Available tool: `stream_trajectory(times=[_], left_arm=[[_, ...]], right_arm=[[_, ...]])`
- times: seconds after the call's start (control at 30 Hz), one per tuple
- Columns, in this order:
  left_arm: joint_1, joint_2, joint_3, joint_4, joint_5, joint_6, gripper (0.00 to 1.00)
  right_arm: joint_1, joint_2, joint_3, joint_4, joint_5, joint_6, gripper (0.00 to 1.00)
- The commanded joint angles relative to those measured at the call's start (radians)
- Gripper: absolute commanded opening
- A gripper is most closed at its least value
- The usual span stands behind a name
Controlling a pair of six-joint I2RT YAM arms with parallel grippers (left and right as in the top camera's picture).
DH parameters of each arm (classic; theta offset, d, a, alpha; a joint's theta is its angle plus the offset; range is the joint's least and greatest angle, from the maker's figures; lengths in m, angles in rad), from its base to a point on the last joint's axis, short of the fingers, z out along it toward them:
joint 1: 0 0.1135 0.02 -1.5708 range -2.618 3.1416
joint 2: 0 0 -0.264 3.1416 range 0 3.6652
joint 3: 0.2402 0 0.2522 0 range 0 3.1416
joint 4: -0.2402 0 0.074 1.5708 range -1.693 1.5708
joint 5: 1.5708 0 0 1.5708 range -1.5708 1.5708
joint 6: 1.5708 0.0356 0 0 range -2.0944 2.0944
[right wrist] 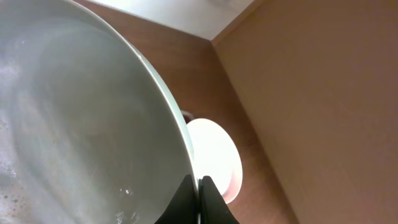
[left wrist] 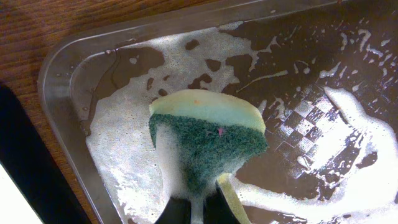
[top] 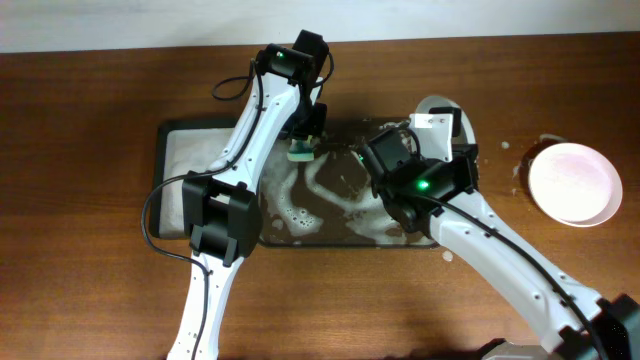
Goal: Clean dirty plates on tray and stack at the side
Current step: 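Tilt the white plate upright and carry it right with right gripper, then set the white plate onto the bowls at table's right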
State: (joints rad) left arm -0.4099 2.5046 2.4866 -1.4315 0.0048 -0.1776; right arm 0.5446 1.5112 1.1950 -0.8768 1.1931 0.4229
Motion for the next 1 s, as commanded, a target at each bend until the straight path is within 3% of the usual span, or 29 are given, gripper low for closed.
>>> stream_trajectory(times=[0.0,0.13,0.4,0.47,0.57,0.73,0.97], left_arm=[[-0.002,0.000,0.012,0.002,0.015,-0.009,0.01],[-0.002,0.000,0.012,0.002,0.015,-0.009,0.01],[-0.003,0.000,0.012,0.002,0.015,-0.010,0.01],[-0.006,0.000,0.012,0.002,0.015,-0.009,0.01],[-0.007,0.000,0.012,0.002,0.015,-0.009,0.01],[-0.007,0.000,0.012,0.002,0.015,-0.009,0.01],[-0.009,0.000,0.012,0.002,0.015,-0.009,0.01]], right_arm=[[-0.037,-0.085,0.027,0.003,-0.004,0.090,0.04],[-0.201,-0.157,0.027,0.030,-0.301,0.090,0.04],[-0.809,-0.150,0.026,0.080,-1.423,-0.150,0.04],[-0.922,-0.132,0.026,0.080,-1.578,-0.175,0.04],[-1.056,-0.108,0.026,0.089,-1.677,-0.179,0.04],[-1.221,-0.056,0.026,0.152,-1.674,-0.106,0.04],[-1.325,0.057,0.026,0.250,-1.336,-0.013,0.04]])
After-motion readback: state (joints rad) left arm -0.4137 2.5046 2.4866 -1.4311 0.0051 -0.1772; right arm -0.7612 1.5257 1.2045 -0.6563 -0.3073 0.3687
